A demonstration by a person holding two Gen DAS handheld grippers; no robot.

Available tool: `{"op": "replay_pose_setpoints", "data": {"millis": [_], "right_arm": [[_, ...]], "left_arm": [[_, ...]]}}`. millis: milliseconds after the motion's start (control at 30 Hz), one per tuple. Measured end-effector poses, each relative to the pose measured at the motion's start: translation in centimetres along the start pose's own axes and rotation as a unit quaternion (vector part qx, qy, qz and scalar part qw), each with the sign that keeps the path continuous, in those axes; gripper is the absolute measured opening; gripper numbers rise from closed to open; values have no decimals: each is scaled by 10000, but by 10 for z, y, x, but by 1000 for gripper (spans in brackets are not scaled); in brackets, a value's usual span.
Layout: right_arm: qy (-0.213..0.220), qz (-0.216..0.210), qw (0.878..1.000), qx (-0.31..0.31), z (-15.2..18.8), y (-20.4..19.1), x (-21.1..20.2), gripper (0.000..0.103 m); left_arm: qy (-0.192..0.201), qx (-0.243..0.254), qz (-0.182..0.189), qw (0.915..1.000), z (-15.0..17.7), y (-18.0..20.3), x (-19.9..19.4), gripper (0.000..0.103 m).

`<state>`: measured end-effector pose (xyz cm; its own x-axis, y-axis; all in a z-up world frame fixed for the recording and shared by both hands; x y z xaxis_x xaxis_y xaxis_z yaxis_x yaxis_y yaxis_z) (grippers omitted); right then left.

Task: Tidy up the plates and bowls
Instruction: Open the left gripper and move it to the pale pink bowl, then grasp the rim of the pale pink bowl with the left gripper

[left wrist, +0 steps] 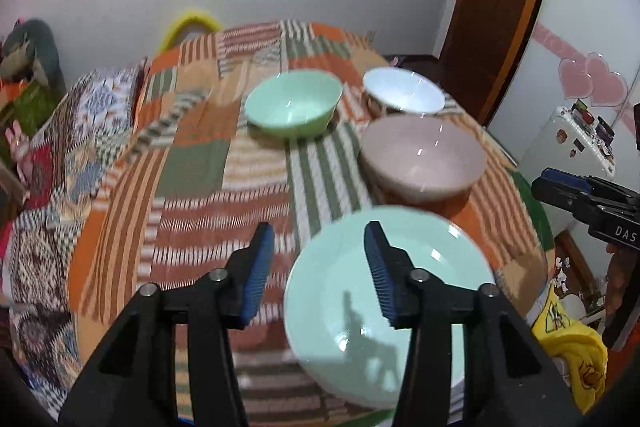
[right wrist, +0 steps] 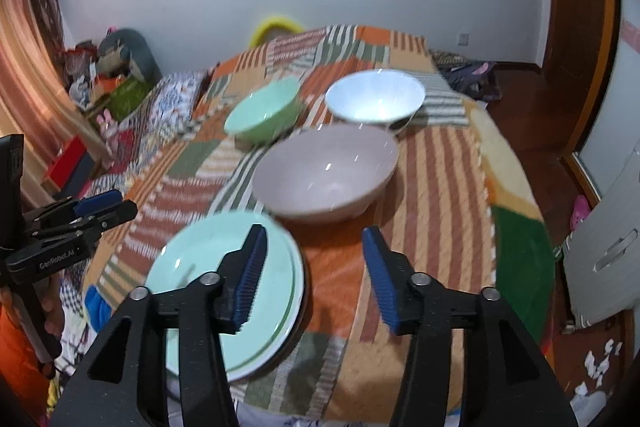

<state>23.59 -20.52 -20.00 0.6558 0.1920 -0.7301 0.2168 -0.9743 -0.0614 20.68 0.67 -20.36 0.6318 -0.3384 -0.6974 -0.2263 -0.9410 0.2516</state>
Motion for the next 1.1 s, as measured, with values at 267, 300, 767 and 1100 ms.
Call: {"op": "replay_pose_setpoints", "data": {"millis": [267,300,767,1100], "right_arm": [[345,77,9989,299,-27,16,7,66],[370,104,9987,344,-29,18,10,67],[-45,155,9979,632,-38,38,70,67],[-270,141,9973,663,-32,43,98,61]], "left_arm": [[219,-20,-54,9997,-49,4,26,83],[215,-37,-59,9997,-53,3,31,85],[-372,-27,30,9993,-71,-2,132,86],[-613,202,115,9979,-64,1,169,67]]}}
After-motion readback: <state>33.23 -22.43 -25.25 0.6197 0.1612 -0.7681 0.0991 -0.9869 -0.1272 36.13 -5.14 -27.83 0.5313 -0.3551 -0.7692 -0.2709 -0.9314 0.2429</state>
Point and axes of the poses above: each gripper's, at about its wrist camera, not at the fingertips, and x roughly the way its jaws point, y to its right, z to its underside, the point moved 8 cm from there along x, roughly the way its jaws point, and after that the axes turned 13 degrees about z, right-handed, at the moved point
